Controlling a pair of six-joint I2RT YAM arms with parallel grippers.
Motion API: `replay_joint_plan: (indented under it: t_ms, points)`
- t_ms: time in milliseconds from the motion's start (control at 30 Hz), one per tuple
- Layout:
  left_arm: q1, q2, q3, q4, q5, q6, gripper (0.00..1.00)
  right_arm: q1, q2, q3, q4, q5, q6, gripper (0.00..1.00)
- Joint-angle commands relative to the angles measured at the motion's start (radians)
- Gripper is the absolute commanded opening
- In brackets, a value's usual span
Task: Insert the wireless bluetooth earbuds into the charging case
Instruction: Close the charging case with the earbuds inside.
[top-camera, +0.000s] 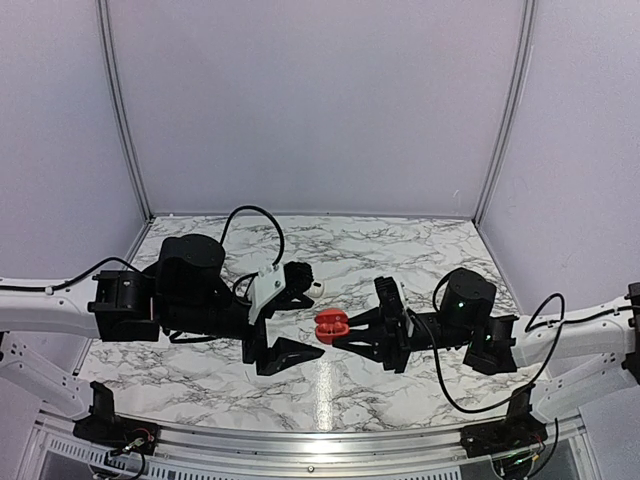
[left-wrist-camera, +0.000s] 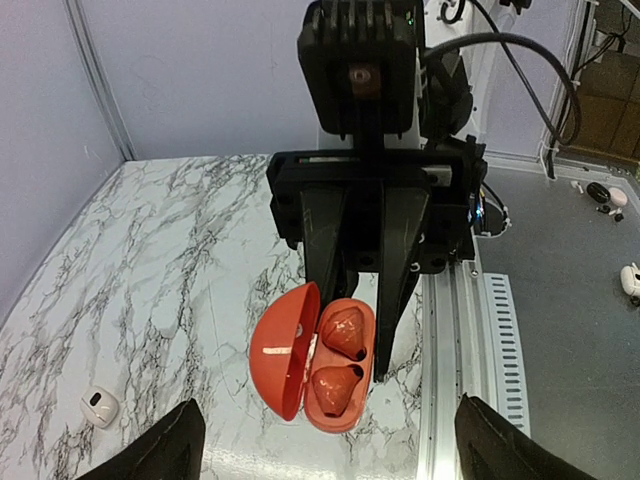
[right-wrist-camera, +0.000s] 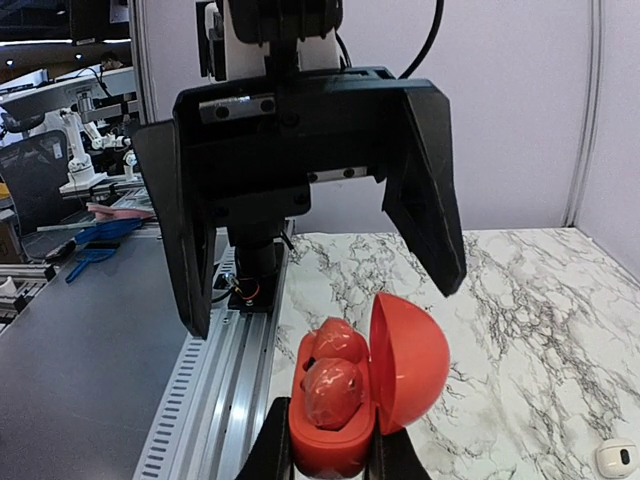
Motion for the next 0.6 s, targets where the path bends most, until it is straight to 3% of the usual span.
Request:
replay_joint_plan:
  t_ms: [0, 567]
  points:
    - [-0.001, 0.038, 0.042, -0.027, 0.04, 0.028, 0.88, -0.006, 0.016, 0.046, 0.003, -0.04, 0.035, 0.0]
    - [-0.079, 0.045, 0.061, -0.039, 0.08, 0.115, 0.7, -0.056, 0.026, 0.033, 0.053, -0.063, 0.12, 0.0]
